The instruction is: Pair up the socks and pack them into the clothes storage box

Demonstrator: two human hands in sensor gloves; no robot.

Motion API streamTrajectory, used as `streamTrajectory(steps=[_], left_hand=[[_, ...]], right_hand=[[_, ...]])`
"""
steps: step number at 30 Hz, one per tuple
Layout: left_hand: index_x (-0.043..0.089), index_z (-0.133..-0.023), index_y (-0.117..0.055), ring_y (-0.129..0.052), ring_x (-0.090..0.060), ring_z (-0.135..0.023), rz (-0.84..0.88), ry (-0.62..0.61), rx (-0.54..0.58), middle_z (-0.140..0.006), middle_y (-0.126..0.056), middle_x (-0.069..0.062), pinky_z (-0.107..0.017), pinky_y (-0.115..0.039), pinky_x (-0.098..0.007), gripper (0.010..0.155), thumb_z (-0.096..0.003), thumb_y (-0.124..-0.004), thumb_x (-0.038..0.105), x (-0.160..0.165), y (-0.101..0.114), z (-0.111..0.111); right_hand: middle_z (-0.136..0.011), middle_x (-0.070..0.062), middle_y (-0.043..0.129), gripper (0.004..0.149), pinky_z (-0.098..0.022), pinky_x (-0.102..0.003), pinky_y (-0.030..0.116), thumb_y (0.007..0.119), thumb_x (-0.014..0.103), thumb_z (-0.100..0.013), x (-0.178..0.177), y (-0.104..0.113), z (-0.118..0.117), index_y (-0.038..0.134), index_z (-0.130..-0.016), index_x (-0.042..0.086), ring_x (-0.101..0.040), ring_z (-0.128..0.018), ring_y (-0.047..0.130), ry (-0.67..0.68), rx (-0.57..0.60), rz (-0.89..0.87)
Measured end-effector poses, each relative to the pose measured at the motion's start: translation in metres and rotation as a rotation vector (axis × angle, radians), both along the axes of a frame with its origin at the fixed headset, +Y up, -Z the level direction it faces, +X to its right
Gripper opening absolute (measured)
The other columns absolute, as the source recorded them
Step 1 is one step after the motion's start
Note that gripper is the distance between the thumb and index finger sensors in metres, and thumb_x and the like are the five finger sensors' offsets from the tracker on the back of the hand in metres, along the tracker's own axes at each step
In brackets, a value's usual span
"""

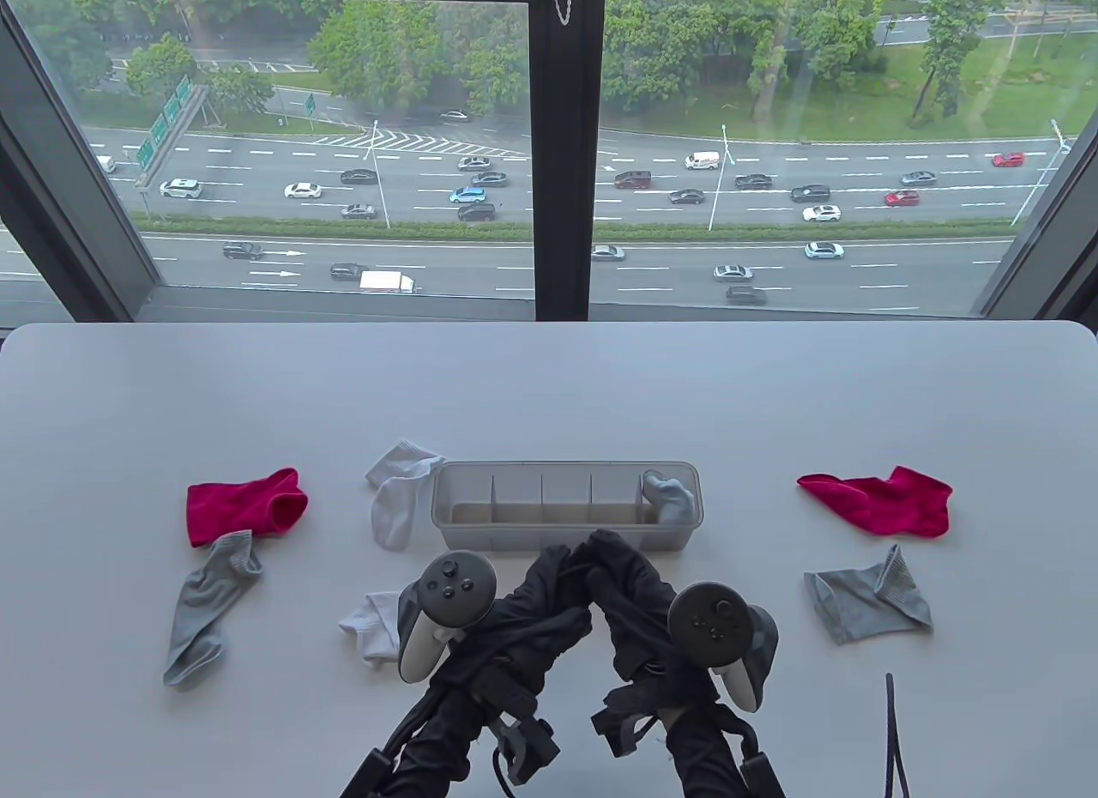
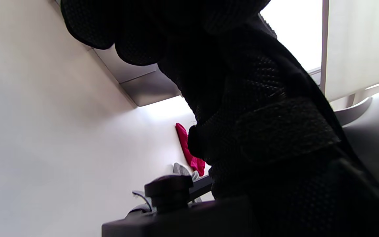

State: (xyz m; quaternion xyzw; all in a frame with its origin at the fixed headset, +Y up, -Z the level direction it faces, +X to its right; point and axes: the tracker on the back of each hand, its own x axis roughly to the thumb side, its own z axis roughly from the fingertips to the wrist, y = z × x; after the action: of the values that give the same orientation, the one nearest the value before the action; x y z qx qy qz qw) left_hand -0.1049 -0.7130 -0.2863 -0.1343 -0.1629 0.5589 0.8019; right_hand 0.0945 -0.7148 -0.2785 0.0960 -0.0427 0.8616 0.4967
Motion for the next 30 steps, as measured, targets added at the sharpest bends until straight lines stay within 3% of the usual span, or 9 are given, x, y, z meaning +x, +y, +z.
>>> streamTrajectory(steps=[2,7,12,15,17,19,22,26,30], left_hand=[[-0.007,-0.109,-0.028,-0.087,-0.042,-0.084,0.104,0.052,-0.005,-0.102,-0.059,-0.036,-0.064,-0.077,-0.058,0.071,-0.0552,-0.065,0.021,-0.004,-0.002,0.000],[-0.007,-0.109,-0.039,-0.089,-0.043,-0.082,0.123,-0.096,-0.040,-0.100,-0.065,-0.036,-0.063,-0.076,-0.060,0.069,-0.0534,-0.069,0.021,-0.002,0.000,0.001],[-0.003,-0.107,-0.050,-0.092,-0.044,-0.073,0.117,-0.160,-0.131,-0.096,-0.073,-0.033,-0.063,-0.070,-0.067,0.062,-0.0522,-0.063,0.024,-0.007,-0.001,-0.003],[-0.003,-0.105,-0.054,-0.087,-0.050,-0.074,0.086,-0.068,-0.157,-0.093,-0.073,-0.036,-0.063,-0.063,-0.071,0.059,-0.0536,-0.059,0.025,-0.016,-0.002,-0.003],[-0.003,-0.110,-0.038,-0.076,-0.054,-0.085,-0.027,0.051,-0.100,-0.105,-0.055,-0.039,-0.066,-0.056,-0.073,0.065,-0.0558,-0.056,0.029,-0.017,-0.001,0.000],[0.005,-0.112,-0.030,-0.063,-0.056,-0.095,-0.177,0.231,0.099,-0.111,-0.042,-0.036,-0.070,-0.050,-0.073,0.065,-0.0583,-0.057,0.028,-0.020,0.005,0.002],[0.011,-0.110,-0.044,-0.068,-0.047,-0.097,-0.205,0.054,0.325,-0.111,-0.054,-0.025,-0.074,-0.052,-0.069,0.055,-0.0591,-0.055,0.029,-0.009,0.015,0.006],[0.006,-0.111,-0.037,-0.070,-0.048,-0.093,-0.408,0.037,0.296,-0.108,-0.055,-0.028,-0.072,-0.054,-0.069,0.068,-0.0558,-0.067,0.032,0.005,0.013,0.010],[0.004,-0.102,-0.054,-0.089,-0.031,-0.058,-0.443,0.078,0.253,-0.079,-0.080,-0.020,-0.060,-0.072,-0.061,0.066,-0.0488,-0.074,0.037,0.001,0.016,0.007]], right_hand=[[-0.105,-0.022,0.070,0.057,-0.067,-0.039,0.083,0.071,0.032,-0.061,-0.003,-0.002,0.000,0.050,-0.109,0.011,-0.027,-0.088,0.088,0.013,-0.012,0.040],[-0.091,-0.013,0.084,0.041,-0.057,-0.036,0.088,0.062,0.030,-0.062,-0.004,0.002,0.001,0.063,-0.100,0.014,-0.021,-0.075,0.096,-0.078,0.086,0.273],[-0.095,-0.010,0.080,0.040,-0.063,-0.038,0.082,0.058,0.028,-0.062,0.002,-0.004,-0.001,0.058,-0.101,0.018,-0.025,-0.083,0.089,0.013,-0.030,-0.044],[-0.093,-0.010,0.079,0.041,-0.065,-0.039,0.081,0.057,0.028,-0.062,-0.004,-0.006,-0.002,0.057,-0.102,0.018,-0.023,-0.082,0.089,0.022,-0.066,-0.061],[-0.091,-0.008,0.080,0.041,-0.065,-0.039,0.081,0.056,0.028,-0.063,-0.004,-0.005,-0.003,0.055,-0.102,0.017,-0.020,-0.080,0.089,0.013,-0.064,-0.061],[-0.088,-0.009,0.082,0.041,-0.063,-0.039,0.081,0.057,0.028,-0.063,-0.002,-0.003,-0.001,0.056,-0.101,0.014,-0.020,-0.077,0.090,0.005,-0.049,-0.069],[-0.085,-0.007,0.084,0.041,-0.061,-0.039,0.083,0.058,0.029,-0.063,-0.002,-0.001,0.000,0.057,-0.101,0.013,-0.019,-0.075,0.092,-0.024,-0.033,-0.072],[-0.084,-0.009,0.085,0.041,-0.062,-0.041,0.082,0.060,0.030,-0.064,-0.004,0.000,0.003,0.059,-0.100,0.011,-0.021,-0.075,0.092,-0.005,-0.030,-0.100],[-0.084,-0.008,0.085,0.042,-0.065,-0.041,0.079,0.060,0.032,-0.064,-0.007,0.002,0.003,0.059,-0.101,0.012,-0.021,-0.076,0.090,0.053,-0.008,-0.083]])
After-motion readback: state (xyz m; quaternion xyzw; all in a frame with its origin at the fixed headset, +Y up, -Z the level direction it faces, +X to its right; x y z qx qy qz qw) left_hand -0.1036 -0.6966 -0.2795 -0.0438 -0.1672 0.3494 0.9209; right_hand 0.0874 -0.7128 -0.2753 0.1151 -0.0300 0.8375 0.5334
